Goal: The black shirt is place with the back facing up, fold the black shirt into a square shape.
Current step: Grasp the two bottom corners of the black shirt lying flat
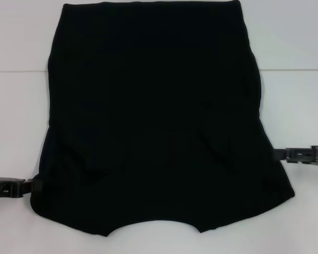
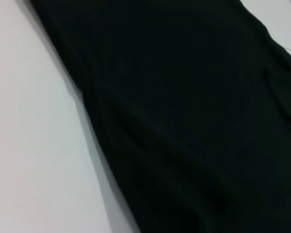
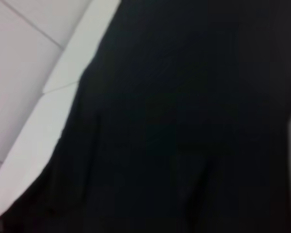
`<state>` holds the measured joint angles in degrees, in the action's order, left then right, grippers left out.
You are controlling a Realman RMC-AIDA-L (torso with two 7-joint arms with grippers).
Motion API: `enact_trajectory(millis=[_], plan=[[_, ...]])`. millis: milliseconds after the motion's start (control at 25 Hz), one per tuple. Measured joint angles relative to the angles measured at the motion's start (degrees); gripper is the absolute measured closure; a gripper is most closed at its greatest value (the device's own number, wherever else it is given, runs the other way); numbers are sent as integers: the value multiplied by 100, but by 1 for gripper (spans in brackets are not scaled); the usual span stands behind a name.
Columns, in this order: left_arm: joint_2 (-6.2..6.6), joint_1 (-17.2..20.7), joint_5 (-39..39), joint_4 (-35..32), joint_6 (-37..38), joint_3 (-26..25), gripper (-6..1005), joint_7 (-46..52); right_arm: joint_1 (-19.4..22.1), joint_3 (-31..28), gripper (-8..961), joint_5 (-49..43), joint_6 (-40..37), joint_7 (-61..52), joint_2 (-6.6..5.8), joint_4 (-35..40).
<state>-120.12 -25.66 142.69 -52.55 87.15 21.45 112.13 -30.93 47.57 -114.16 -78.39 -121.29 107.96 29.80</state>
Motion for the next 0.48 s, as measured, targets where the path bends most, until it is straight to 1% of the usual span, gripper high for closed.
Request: enact_trajectory(millis=[40, 120, 200, 320, 480], plan=[[-1, -1, -35, 5, 0, 0, 962, 0, 40, -1, 222, -42, -18, -82, -58, 0], [-2, -3, -74, 8, 0, 0, 961, 1, 73, -10, 222, -163, -36, -222, -134, 0], [-3, -13, -80, 13, -3, 1, 960, 3, 78, -12, 222, -303, -61, -344, -174, 0], [-3, -26, -83, 19, -7, 0, 958, 3, 15, -12, 222, -545, -89, -456, -183, 0], [-2, -37, -88, 67, -43, 0, 956, 3, -137, -12, 222, -855, -69, -523, -155, -46]])
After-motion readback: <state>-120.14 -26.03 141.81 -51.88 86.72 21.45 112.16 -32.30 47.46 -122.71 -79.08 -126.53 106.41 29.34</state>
